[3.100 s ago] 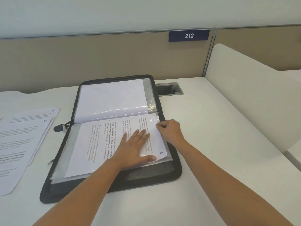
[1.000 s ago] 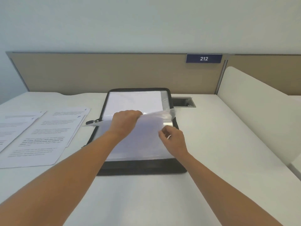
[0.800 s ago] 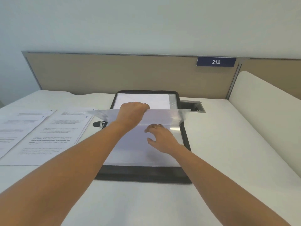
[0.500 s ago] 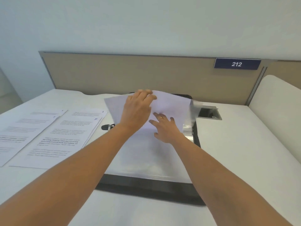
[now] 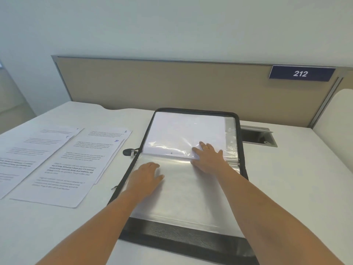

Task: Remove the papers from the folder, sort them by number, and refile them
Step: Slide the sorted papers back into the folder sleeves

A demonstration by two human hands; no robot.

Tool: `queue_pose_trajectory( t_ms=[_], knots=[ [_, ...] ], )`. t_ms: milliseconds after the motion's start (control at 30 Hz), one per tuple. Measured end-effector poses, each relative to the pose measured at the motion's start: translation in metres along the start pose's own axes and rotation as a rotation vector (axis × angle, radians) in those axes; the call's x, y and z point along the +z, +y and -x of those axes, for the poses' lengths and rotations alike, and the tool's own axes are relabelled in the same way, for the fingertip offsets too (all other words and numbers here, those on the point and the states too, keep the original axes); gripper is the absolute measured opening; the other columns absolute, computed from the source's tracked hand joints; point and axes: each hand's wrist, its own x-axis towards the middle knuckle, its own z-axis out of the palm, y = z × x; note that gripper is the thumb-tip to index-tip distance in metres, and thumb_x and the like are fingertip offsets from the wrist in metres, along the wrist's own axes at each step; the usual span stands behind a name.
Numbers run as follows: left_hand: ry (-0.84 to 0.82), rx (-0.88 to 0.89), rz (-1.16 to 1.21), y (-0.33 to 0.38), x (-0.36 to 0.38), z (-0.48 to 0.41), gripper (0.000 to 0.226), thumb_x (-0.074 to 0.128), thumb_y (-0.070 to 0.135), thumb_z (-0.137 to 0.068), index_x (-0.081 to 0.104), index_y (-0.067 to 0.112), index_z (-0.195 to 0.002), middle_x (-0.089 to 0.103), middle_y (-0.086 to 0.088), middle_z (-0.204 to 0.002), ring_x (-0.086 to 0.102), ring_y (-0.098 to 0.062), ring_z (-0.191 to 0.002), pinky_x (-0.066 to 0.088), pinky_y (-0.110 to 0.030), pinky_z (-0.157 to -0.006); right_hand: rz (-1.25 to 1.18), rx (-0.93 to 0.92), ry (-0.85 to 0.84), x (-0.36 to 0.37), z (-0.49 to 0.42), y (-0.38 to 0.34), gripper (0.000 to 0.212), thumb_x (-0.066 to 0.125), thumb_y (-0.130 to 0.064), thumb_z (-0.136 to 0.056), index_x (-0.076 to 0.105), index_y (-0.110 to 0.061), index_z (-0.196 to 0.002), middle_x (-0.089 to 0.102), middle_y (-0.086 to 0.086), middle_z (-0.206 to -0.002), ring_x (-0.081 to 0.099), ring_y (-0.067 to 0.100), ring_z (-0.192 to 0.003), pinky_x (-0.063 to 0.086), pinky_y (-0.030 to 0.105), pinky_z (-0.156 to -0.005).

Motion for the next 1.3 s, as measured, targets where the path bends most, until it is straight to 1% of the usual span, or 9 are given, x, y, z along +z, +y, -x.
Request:
queue_pose_trajectory(
  t_ms=[167, 400, 533, 600, 667, 767, 1000, 1167, 1300],
  knots=[
    [0.019, 0.008, 0.022, -0.002, 0.004, 0.004, 0.044, 0.043, 0.04, -0.097, 0.042, 0.018, -0.136, 0.037, 0.005, -0.146, 0.033, -0.013, -0.134, 0.03, -0.025, -0.103, -0.041, 0.035, -0.016, 0.005, 0.004, 0.001, 0.054, 0.03, -0.049, -0.098, 0.018, -0.031, -0.147, 0.003, -0.002, -0.158, 0.004, 0.022, -0.145, 0.019, 0.054, -0.109],
    [-0.016, -0.008, 0.067, -0.01, 0.001, 0.012, 0.042, 0.047, 0.039, -0.096, 0.044, 0.019, -0.133, 0.042, 0.005, -0.141, 0.038, -0.014, -0.13, 0.034, -0.028, -0.103, 0.0, 0.008, -0.023, 0.0, 0.014, -0.019, 0.053, 0.036, -0.038, -0.097, 0.023, -0.027, -0.147, 0.005, -0.001, -0.158, 0.008, 0.02, -0.144, 0.021, 0.049, -0.109],
    [-0.034, -0.02, 0.111, -0.02, -0.003, 0.024, 0.044, 0.046, 0.038, -0.096, 0.041, 0.021, -0.136, 0.04, 0.008, -0.143, 0.038, -0.012, -0.131, 0.033, -0.026, -0.103, -0.013, -0.051, 0.029, 0.002, 0.022, -0.045, 0.043, 0.041, -0.029, -0.094, 0.041, -0.023, -0.136, 0.014, -0.002, -0.156, 0.018, 0.018, -0.141, 0.026, 0.046, -0.109],
    [-0.028, -0.044, 0.136, -0.027, -0.008, 0.031, 0.045, 0.046, 0.038, -0.096, 0.04, 0.023, -0.138, 0.04, 0.008, -0.144, 0.038, -0.012, -0.131, 0.031, -0.026, -0.104, -0.045, -0.09, -0.001, 0.0, 0.024, -0.061, 0.041, 0.044, -0.03, -0.092, 0.045, -0.024, -0.133, 0.016, -0.002, -0.156, 0.02, 0.018, -0.141, 0.026, 0.045, -0.109],
    [-0.005, -0.072, 0.154, -0.036, -0.014, 0.035, 0.044, 0.047, 0.037, -0.096, 0.041, 0.024, -0.137, 0.043, 0.007, -0.142, 0.041, -0.013, -0.129, 0.031, -0.026, -0.104, -0.047, -0.139, -0.051, -0.006, 0.024, -0.078, 0.047, 0.046, -0.034, -0.093, 0.041, -0.025, -0.138, 0.016, -0.003, -0.156, 0.019, 0.017, -0.141, 0.026, 0.044, -0.11],
    [0.037, -0.111, 0.212, -0.056, -0.026, 0.039, 0.039, 0.05, 0.036, -0.094, 0.048, 0.023, -0.131, 0.053, 0.005, -0.13, 0.049, -0.015, -0.12, 0.037, -0.028, -0.1, -0.063, -0.193, -0.06, -0.011, 0.02, -0.11, 0.05, 0.047, -0.039, -0.094, 0.038, -0.025, -0.141, 0.017, -0.004, -0.156, 0.02, 0.017, -0.141, 0.027, 0.043, -0.11],
    [0.131, -0.174, 0.217, -0.152, -0.058, 0.039, 0.032, 0.049, 0.034, -0.096, 0.054, 0.022, -0.125, 0.055, 0.007, -0.13, 0.049, -0.013, -0.118, 0.038, -0.028, -0.098, -0.193, -0.276, 0.005, -0.021, -0.006, -0.212, 0.039, 0.05, -0.037, -0.093, 0.052, -0.022, -0.129, 0.037, -0.004, -0.146, 0.039, 0.017, -0.13, 0.037, 0.035, -0.102],
    [0.196, -0.263, 0.247, -0.259, -0.084, 0.033, 0.028, 0.052, 0.032, -0.094, 0.056, 0.02, -0.119, 0.054, 0.006, -0.128, 0.051, -0.013, -0.114, 0.037, -0.023, -0.091, -0.254, -0.304, 0.003, -0.022, -0.041, -0.31, 0.036, 0.048, -0.037, -0.095, 0.053, -0.02, -0.126, 0.042, -0.005, -0.141, 0.039, 0.015, -0.129, 0.034, 0.03, -0.099],
    [0.248, -0.303, 0.264, -0.32, -0.097, 0.025, 0.027, 0.055, 0.03, -0.093, 0.058, 0.017, -0.117, 0.052, 0.003, -0.127, 0.054, -0.016, -0.109, 0.041, -0.026, -0.085, -0.354, -0.301, -0.005, -0.016, -0.066, -0.37, 0.034, 0.052, -0.033, -0.094, 0.056, -0.016, -0.123, 0.047, 0.0, -0.137, 0.044, 0.017, -0.125, 0.036, 0.03, -0.098]
  ],
)
